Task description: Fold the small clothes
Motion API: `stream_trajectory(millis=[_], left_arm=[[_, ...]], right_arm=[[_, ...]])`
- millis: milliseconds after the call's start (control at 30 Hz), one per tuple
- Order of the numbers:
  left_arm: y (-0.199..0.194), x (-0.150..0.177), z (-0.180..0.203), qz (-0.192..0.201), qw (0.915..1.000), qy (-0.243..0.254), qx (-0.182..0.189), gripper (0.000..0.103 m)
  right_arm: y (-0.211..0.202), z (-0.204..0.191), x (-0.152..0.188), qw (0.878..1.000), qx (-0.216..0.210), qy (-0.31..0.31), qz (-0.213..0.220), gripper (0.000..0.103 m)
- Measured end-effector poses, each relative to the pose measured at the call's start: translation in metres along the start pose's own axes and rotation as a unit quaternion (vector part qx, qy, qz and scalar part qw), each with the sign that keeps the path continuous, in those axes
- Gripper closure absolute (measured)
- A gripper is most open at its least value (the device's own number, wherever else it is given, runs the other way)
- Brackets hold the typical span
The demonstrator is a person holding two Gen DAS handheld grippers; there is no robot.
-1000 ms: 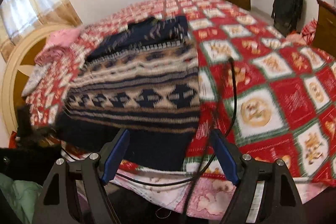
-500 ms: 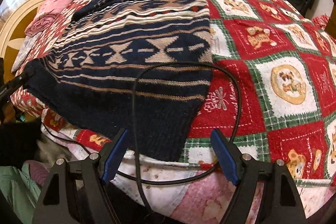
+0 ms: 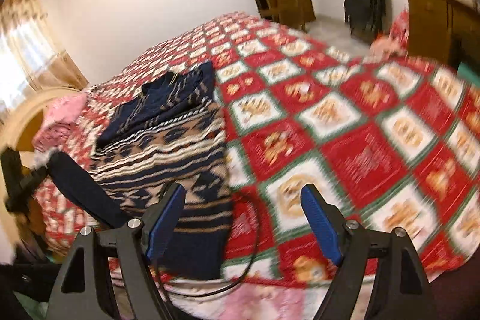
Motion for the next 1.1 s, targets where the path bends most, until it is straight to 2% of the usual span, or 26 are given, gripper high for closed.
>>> stream_trajectory(millis=[133,267,400,533,633,700,733,833,900,933,1033,1100], left_arm=[[0.024,-0.035,-0.009,0.001,0.9998,-0.013,-0.013,0.091],[0.044,-0.070,-0.029,0.005,0.9988,-0.038,-0.030,0.091],[0.069,-0.095,-0.059,0.003,0.9961,-0.058,-0.067,0.091],[0.104,-0.104,-0.086,-0.026,0.9910,-0.088,-0.098,0.091],[0.135,-0.107,-0.103,-0.055,0.9859,-0.100,-0.122,0.091],[0.151,-0.103,-0.106,-0.072,0.9840,-0.091,-0.135,0.091],[0.158,-0.101,-0.107,-0.080,0.9832,-0.084,-0.141,0.091],[0.171,-0.097,-0.115,-0.098,0.9796,-0.079,-0.157,0.091],[0.175,-0.094,-0.123,-0.106,0.9773,-0.088,-0.162,0.091],[0.178,-0.093,-0.128,-0.109,0.9760,-0.095,-0.163,0.091],[0.182,-0.091,-0.136,-0.112,0.9729,-0.095,-0.179,0.091],[0.180,-0.090,-0.139,-0.109,0.9728,-0.096,-0.180,0.091]], right_arm=[[-0.014,0.017,-0.027,0.998,0.046,0.010,0.035,0.023],[-0.044,0.071,-0.054,0.988,0.108,0.070,0.085,0.023],[-0.060,0.088,-0.069,0.981,0.155,0.053,0.102,0.023],[-0.034,0.065,-0.072,0.988,0.139,-0.007,0.067,0.023],[0.007,0.021,-0.071,0.991,0.097,-0.086,0.025,0.023],[0.027,-0.005,-0.067,0.989,0.072,-0.126,0.006,0.023],[0.041,-0.027,-0.063,0.986,0.045,-0.161,-0.012,0.023],[0.070,-0.069,-0.047,0.974,-0.011,-0.221,-0.049,0.023],[0.091,-0.100,-0.028,0.960,-0.054,-0.259,-0.090,0.023],[0.102,-0.122,-0.014,0.946,-0.075,-0.295,-0.113,0.023],[0.118,-0.162,0.017,0.914,-0.103,-0.369,-0.132,0.023],[0.129,-0.184,0.045,0.882,-0.117,-0.431,-0.152,0.023]])
Point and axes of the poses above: each gripper's, at about its wrist camera, not at the fingertips, and y roughly the way its jaws point, z to its right, x to its underside, the point moved 7 cm from there along y, roughly the way its jaws point, and after that the axes turned 1 degree about -x, right-handed, at the moved point
